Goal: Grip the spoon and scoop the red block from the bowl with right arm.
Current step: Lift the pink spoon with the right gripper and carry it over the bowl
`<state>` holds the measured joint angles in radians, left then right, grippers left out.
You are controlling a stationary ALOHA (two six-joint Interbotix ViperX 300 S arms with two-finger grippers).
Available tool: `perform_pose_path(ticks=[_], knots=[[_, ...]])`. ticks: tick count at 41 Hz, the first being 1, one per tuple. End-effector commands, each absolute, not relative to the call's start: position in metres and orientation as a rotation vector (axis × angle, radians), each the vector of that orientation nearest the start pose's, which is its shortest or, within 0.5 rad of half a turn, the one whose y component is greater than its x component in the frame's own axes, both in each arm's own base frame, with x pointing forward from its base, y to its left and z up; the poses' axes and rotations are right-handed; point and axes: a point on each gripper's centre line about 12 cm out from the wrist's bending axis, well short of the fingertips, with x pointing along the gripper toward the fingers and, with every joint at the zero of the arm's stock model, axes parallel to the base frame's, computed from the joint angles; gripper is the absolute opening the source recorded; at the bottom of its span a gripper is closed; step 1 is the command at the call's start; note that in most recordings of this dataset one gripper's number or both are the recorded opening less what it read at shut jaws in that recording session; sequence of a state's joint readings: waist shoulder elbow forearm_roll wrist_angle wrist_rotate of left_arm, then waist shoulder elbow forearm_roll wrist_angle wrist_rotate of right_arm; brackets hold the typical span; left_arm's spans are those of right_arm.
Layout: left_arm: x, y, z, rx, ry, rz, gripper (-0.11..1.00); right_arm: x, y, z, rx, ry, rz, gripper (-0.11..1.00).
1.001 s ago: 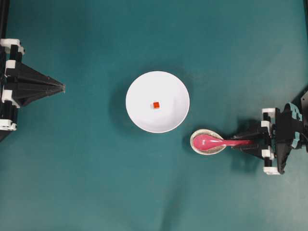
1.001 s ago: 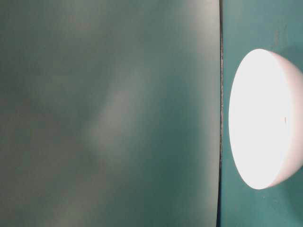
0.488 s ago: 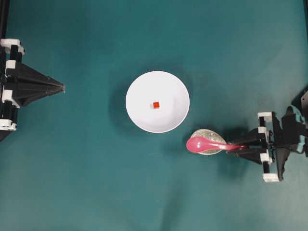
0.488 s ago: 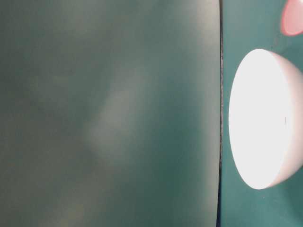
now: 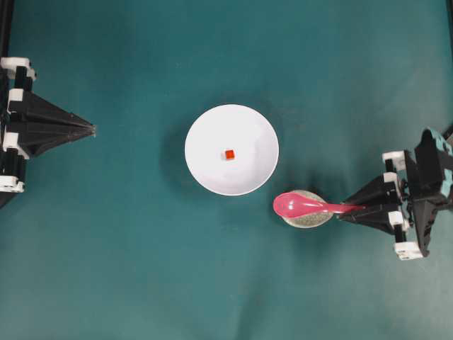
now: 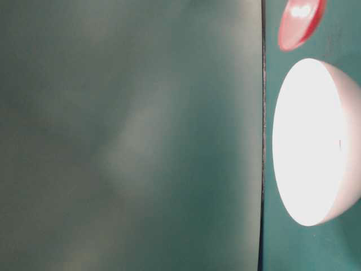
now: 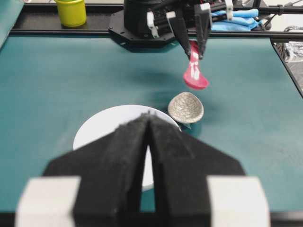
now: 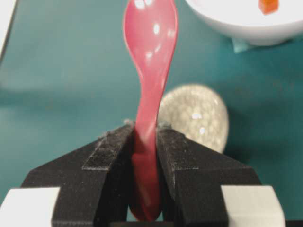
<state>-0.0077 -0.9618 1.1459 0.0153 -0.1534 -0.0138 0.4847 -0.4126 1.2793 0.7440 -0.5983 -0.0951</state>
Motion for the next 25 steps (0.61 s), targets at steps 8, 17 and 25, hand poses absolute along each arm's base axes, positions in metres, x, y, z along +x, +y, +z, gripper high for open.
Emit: perform_pose_path(ticks=[8,17,25], knots=[[0.202,-0.008,0.299,0.003,0.006,-0.043,0.00,0.244,0.031,0.196,0.541,0.448,-0.076,0.20],[0.202,-0.011,0.296,0.004,0.028,-0.056,0.00,0.270,0.005,0.231,0.628,0.576,-0.079,0.20],[0.202,-0.011,0.294,0.004,0.044,-0.057,0.00,0.298,-0.006,0.254,0.677,0.674,-0.049,0.20]])
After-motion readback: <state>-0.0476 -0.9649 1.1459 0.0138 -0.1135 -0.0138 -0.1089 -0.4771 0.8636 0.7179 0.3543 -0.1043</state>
